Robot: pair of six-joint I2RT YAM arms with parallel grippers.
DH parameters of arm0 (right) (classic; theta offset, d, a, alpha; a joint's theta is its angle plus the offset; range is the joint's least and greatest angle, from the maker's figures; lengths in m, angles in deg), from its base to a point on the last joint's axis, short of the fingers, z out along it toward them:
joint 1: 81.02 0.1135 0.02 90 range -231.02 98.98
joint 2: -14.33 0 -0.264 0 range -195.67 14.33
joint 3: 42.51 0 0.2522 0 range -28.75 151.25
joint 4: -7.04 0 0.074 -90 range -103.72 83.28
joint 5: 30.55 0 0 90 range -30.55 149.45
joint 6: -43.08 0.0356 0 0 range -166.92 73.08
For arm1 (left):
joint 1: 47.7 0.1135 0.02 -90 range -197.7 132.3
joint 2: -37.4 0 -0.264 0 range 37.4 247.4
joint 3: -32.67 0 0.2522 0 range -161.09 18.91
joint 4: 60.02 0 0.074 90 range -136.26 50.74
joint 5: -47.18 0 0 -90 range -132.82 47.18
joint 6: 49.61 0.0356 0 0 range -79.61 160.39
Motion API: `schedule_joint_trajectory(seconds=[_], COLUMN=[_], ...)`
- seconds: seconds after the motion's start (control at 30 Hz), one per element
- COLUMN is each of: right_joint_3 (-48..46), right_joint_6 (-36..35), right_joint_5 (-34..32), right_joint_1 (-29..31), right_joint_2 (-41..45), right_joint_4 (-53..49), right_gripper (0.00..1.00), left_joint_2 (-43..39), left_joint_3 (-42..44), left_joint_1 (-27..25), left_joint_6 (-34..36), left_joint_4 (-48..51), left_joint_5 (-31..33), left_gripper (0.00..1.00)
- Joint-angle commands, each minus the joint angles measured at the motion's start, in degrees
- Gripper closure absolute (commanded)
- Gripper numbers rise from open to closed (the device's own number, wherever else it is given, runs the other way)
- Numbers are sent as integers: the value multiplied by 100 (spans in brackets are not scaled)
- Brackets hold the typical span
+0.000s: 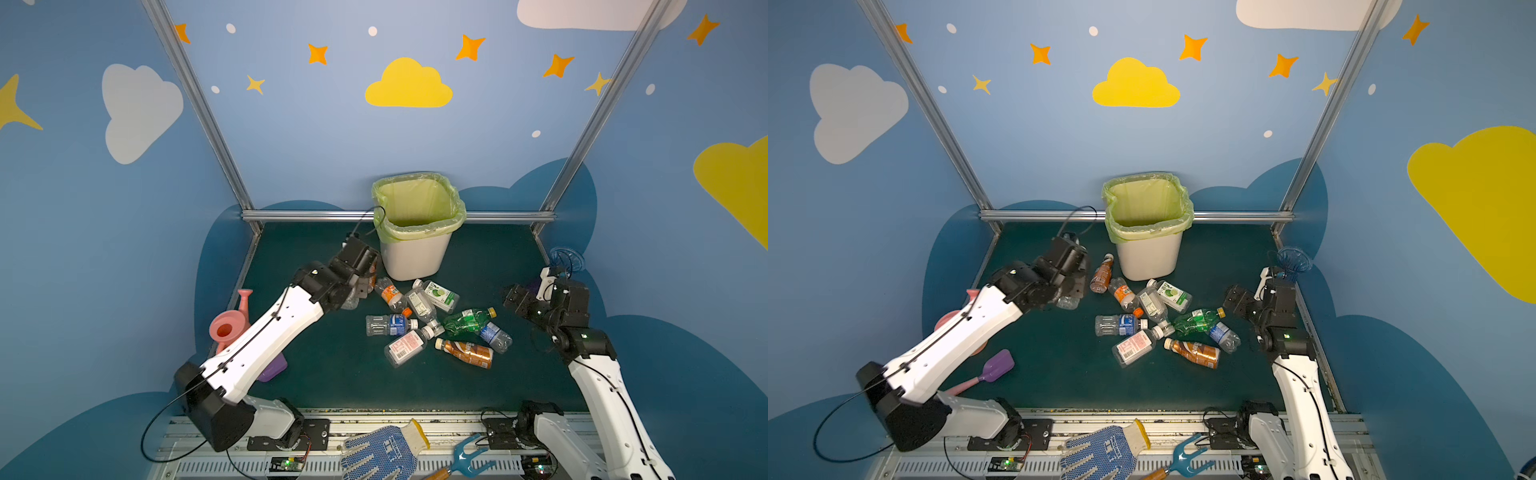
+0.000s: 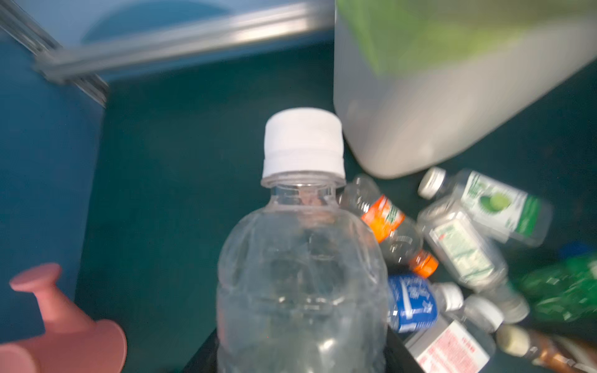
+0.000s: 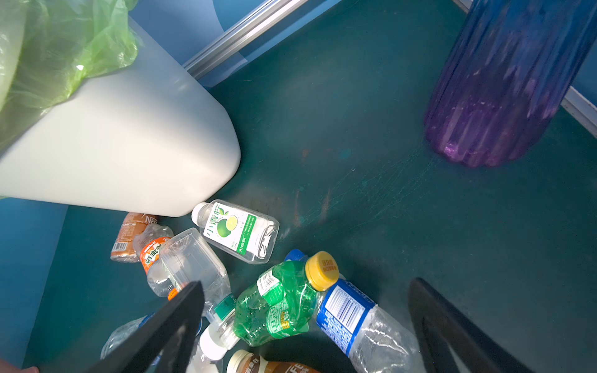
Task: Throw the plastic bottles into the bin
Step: 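Grasp a white-capped clear bottle with the left gripper and lift it, then open the left gripper over the bin and lower it toward the pile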
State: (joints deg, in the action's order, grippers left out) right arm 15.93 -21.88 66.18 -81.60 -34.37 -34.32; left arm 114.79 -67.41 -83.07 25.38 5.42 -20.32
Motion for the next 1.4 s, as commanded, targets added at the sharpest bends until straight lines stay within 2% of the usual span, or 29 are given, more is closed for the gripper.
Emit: schedule_joint_trajectory(seconds=[0.0,0.13,0.2,0.37,0.47,0.5,0.53,0.63,0.67,0.77,0.87,0.9,0.93,1.07,1.17,1.27,1.37], right_joint_3=[206,227,233,273,256,245,251,309,346,374,368,344,310,230,184,172,118], right_joint_6=[-68,-78,-80,-152,-155,-149,-147,-147,-184,-253,-213,-194,-168,-118,-47,68,111], right_joint_5=[22,13,11,-26,25,52,79,112,115,75,143,151,154,198,186,179,376], right_joint_1=[-41,-81,-99,-152,-186,-188,-188,-211,-217,-248,-260,-268,-273,-269,-271,-269,-263], right_joint_2=[6,82,144,305,379,381,379,390,421,516,546,555,570,578,551,475,386], right_joint_4=[36,-5,-40,-217,-254,-263,-279,-377,-425,-482,-545,-547,-535,-558,-554,-602,-649], right_gripper=[2,2,2,2,2,2,2,2,2,2,2,2,2,2,2,2,2], left_joint_2=[-413,-453,-274,958,2257,2898,3505,5506,5562,4712,3591,3373,3255,3311,3226,2995,2487], left_joint_3=[-820,-1785,-2275,-3683,-4617,-5280,-5945,-8996,-9092,-7991,-6380,-6106,-6013,-6623,-6545,-6049,-4913], left_joint_1=[325,453,452,437,356,328,313,300,313,312,306,302,289,255,174,113,50], left_joint_6=[874,1511,1665,1398,1098,979,840,508,400,497,601,623,660,837,1001,1059,1185], left_joint_4=[-902,-1878,-2334,-2254,-1597,-1053,-504,1198,1088,-171,-1753,-2013,-2082,-1306,-1096,-1132,-1531], left_joint_5=[158,-62,-406,-1422,-1769,-1855,-1900,-1948,-1945,-1847,-1729,-1697,-1680,-1605,-1461,-1395,-1364], left_gripper=[42,41,40,37,32,31,29,23,18,1,0,0,0,0,0,0,0])
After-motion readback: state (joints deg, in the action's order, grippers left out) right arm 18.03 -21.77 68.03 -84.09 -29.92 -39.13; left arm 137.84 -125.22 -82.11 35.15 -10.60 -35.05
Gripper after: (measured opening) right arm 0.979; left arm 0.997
